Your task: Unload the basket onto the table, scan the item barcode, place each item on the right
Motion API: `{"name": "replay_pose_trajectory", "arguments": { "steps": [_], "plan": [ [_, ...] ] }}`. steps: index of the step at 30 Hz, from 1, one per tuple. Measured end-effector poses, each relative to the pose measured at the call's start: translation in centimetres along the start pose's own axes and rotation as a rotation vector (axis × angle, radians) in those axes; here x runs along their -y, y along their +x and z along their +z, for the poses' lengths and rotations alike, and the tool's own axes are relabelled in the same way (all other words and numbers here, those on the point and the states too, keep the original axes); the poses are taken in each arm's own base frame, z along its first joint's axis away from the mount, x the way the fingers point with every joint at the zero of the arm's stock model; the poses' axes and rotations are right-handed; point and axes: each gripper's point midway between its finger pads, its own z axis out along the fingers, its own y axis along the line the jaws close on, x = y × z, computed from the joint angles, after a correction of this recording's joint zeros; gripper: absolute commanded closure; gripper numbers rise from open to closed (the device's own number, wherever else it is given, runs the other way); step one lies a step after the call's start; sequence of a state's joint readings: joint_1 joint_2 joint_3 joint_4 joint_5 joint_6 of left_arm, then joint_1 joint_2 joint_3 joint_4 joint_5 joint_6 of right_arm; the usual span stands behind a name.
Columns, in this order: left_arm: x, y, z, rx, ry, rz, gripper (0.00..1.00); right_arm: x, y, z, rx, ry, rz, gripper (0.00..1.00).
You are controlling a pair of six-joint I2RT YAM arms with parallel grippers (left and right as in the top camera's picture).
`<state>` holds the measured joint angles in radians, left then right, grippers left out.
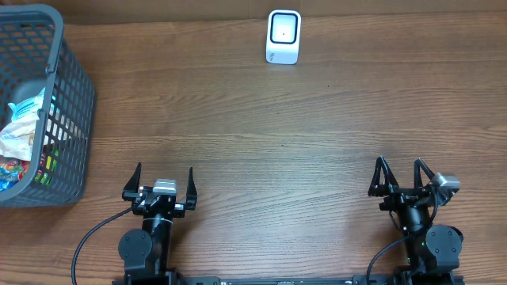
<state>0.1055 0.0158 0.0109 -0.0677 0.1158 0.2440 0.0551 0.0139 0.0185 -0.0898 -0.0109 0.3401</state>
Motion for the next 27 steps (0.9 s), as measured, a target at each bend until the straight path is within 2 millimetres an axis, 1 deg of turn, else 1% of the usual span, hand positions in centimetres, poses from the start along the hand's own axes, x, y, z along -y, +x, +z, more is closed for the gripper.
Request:
{"name": "replay_pose_trajectory", "arguments": {
  "steps": [5, 13, 27],
  "plan": [
    [0.0, 0.0, 0.0, -0.001, -0.002, 0.003, 0.00, 0.0, 0.0, 0.0, 0.000, 0.000, 0.000, 0.00],
    [-1.2, 0.5, 0.0, -0.026, -0.070, 0.025, 0.00, 0.0, 0.0, 0.0, 0.000, 0.000, 0.000, 0.00],
    [-1.5, 0.6, -0.1, -0.033, -0.085, 0.025, 0.00, 0.0, 0.0, 0.0, 0.000, 0.000, 0.000, 0.00]
  ]
}}
